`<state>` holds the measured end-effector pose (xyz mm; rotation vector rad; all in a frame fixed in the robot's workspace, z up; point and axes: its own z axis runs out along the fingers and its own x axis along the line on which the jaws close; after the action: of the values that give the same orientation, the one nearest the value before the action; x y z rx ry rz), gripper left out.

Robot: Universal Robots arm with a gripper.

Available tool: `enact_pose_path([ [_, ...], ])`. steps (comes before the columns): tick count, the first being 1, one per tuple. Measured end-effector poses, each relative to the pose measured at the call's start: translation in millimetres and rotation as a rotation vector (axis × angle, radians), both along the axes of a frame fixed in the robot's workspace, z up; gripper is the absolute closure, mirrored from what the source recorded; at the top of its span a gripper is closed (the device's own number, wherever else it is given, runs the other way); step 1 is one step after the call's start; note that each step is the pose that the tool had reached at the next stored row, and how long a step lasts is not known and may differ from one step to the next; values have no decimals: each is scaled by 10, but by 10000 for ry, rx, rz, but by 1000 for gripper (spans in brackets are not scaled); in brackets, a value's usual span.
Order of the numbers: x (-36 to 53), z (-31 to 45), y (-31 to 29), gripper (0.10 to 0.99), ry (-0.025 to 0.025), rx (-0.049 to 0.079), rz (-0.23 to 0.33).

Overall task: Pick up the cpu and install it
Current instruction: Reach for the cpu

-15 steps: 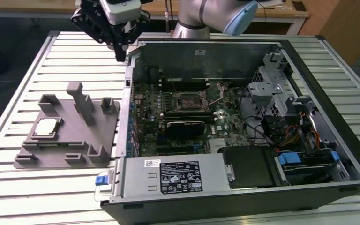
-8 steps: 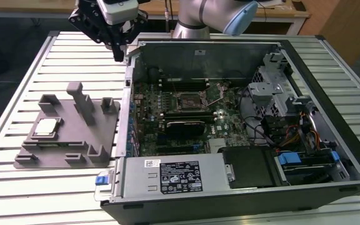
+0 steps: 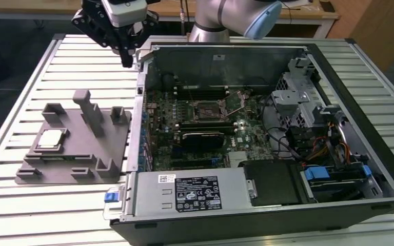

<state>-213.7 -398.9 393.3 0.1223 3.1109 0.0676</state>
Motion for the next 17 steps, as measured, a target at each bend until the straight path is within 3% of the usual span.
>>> enact_pose_path([
  [17,-103,0,0,980,0,1,0],
])
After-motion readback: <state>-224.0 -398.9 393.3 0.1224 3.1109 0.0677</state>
